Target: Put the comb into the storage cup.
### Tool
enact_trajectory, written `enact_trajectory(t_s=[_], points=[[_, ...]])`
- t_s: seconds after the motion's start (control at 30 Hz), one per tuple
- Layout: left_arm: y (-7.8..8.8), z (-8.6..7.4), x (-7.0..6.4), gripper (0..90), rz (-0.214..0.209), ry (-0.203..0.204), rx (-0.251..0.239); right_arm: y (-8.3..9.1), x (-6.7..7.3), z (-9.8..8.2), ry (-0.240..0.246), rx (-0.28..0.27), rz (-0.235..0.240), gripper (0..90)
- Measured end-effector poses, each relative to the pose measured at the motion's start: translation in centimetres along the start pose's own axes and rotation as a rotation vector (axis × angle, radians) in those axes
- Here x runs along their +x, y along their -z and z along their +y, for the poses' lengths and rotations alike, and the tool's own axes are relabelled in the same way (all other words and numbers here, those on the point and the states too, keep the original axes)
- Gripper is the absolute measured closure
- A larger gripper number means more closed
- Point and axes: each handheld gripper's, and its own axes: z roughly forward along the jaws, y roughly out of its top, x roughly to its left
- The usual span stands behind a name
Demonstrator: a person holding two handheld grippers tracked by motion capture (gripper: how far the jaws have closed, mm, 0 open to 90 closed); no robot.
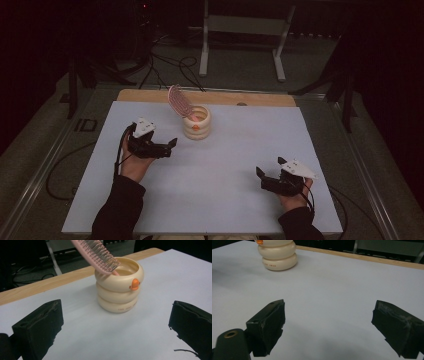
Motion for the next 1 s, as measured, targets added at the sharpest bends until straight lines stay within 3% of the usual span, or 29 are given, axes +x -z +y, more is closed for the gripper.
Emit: enact_trajectory(t_s=[0.1,0.13,0.4,0.5,0.53,0.67,0.77,0.83,1.0], points=[[0.4,-0.3,0.1,0.3,0.002,0.003,-0.005,0.0,0.1,0.0,0.002,0.001,-0.002,11.0],[1.2,-1.0,0.3,0.3,0.008,0.011,-0.016,0.0,0.1,0.0,0.002,0.001,-0.002,11.0],[3.4,-3.1,0.3,0.3,0.014,0.009,-0.041,0.1,0.3,0.0,0.004,-0.005,0.006,11.0],[3.8,-3.7,0.3,0.3,0.025,0.004,-0.044,0.1,0.4,0.1,0.009,-0.010,0.014,10.9],[4.2,-4.6,0.4,0.3,0.051,0.006,-0.053,0.2,0.4,0.1,0.008,-0.011,0.013,10.9],[4.8,-5.8,0.6,0.3,0.052,0.007,-0.048,0.3,0.3,0.1,0.008,-0.018,0.016,10.9],[5.1,-6.4,0.7,0.3,0.051,0.017,-0.052,0.4,0.3,0.2,0.008,-0.022,0.018,10.9],[5.5,-7.2,1.0,0.3,0.056,0.045,-0.057,0.6,0.3,0.3,0.012,-0.027,0.020,10.8],[6.3,-8.3,1.3,0.3,0.064,0.053,-0.070,0.9,0.3,0.6,0.016,-0.046,0.028,10.5]])
